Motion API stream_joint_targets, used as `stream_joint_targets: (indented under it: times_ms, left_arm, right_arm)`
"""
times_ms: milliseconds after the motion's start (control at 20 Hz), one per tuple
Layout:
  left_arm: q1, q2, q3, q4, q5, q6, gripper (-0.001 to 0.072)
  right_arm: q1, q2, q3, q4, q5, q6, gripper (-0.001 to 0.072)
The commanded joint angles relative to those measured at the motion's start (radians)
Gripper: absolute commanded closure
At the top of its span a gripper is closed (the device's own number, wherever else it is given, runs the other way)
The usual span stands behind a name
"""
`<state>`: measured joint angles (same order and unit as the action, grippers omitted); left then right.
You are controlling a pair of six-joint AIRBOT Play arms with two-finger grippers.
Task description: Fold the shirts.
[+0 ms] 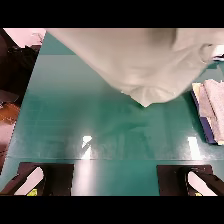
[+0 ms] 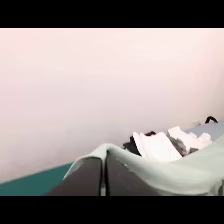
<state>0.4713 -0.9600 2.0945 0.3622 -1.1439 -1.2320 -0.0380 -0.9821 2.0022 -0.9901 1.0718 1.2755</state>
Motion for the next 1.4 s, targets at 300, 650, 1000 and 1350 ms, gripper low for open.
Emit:
stream_joint_targets:
  times_ms: [300, 650, 1000, 1350]
  left_arm:
    - [0.001, 0.109, 0.099, 0.023, 0.060, -0.055, 0.0683]
    - [0.001, 0.098, -0.264, 0.265, -0.174, -0.179, 0.0684]
    - [-0.229, -0.061, -0.833, 0.494, -0.098, -0.147, 0.0683]
    - [-0.342, -0.540, -0.722, 0.436, 0.229, -0.067, 0.0683]
  right_arm:
    - [0.001, 0.327, -0.108, -0.445, -0.089, 0.182, 0.0698]
    - [0.008, -0.029, 0.063, -0.391, 0.455, 0.213, 0.0699]
    - [0.089, -0.441, -0.194, -0.391, 0.555, 0.216, 0.0699]
    - [0.085, -0.698, -0.190, -0.391, 0.206, 0.216, 0.0699]
